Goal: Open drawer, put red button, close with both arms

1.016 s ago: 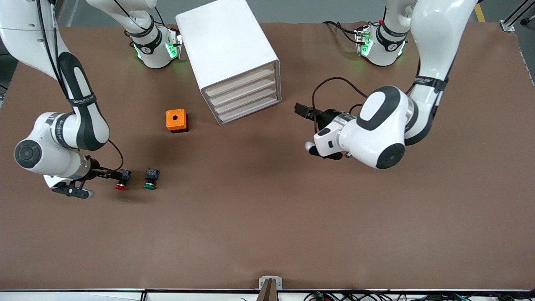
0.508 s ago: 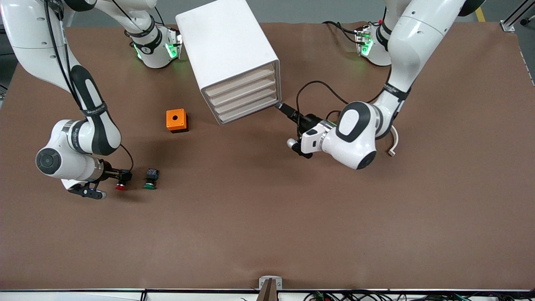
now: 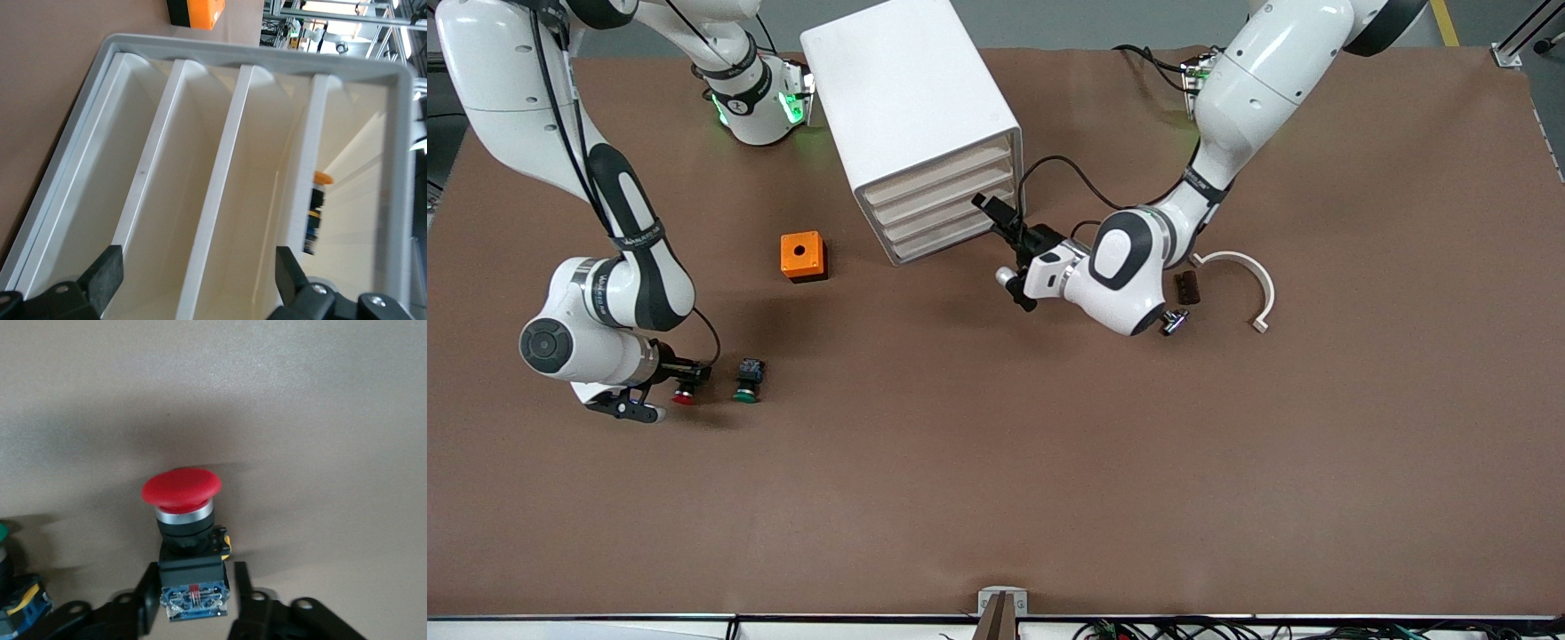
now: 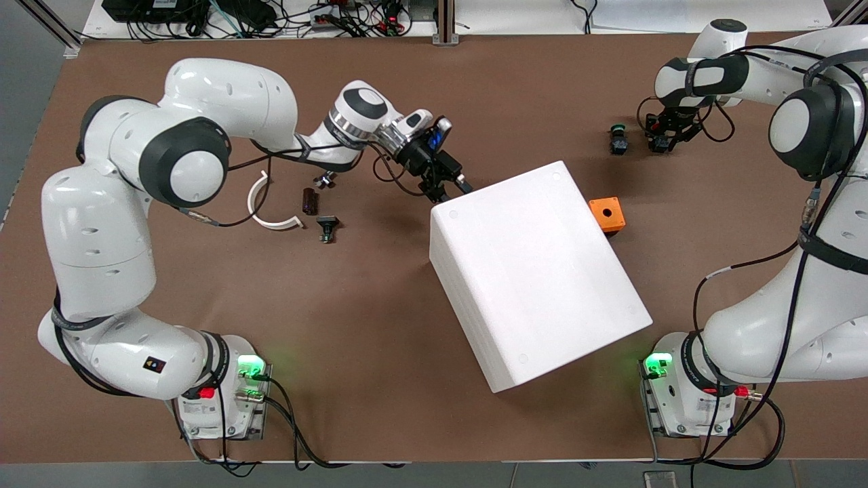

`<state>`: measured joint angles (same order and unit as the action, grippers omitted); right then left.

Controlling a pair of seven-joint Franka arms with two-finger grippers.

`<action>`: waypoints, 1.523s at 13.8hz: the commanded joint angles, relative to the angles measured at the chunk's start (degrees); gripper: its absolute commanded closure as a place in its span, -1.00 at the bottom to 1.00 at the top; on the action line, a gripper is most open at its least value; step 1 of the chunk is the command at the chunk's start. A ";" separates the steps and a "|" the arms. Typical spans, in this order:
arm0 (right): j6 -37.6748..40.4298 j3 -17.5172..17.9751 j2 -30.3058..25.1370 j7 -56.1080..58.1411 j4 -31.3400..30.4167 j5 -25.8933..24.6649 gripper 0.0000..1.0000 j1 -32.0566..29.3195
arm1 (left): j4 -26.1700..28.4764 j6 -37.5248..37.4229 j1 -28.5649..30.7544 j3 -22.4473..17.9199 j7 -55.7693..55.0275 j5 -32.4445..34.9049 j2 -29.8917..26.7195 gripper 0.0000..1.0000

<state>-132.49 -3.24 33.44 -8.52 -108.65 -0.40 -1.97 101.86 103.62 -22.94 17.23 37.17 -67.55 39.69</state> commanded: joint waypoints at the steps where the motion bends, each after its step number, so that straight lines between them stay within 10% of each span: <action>1: -0.13 -0.01 -0.22 -0.97 -0.25 -0.12 0.61 0.21 | 0.88 1.93 -1.66 0.26 2.12 -2.40 -0.58 -1.00; 8: 0.57 -0.10 -2.84 0.08 0.98 -0.73 0.66 0.21 | 0.88 5.80 -6.50 0.26 5.37 -7.94 0.39 -0.86; 15: 18.47 -0.10 -10.58 -0.45 9.66 -1.09 0.67 2.76 | 0.62 7.03 -7.73 0.26 5.72 -9.44 0.74 0.93; 21: 38.69 -0.19 -11.02 -12.44 23.91 -1.18 0.71 10.56 | -4.38 4.50 -4.67 -0.27 4.76 -8.21 4.07 1.00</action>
<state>-98.33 -3.17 22.19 -14.09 -88.53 -0.48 5.21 101.49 109.65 -29.61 16.94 42.75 -75.51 41.02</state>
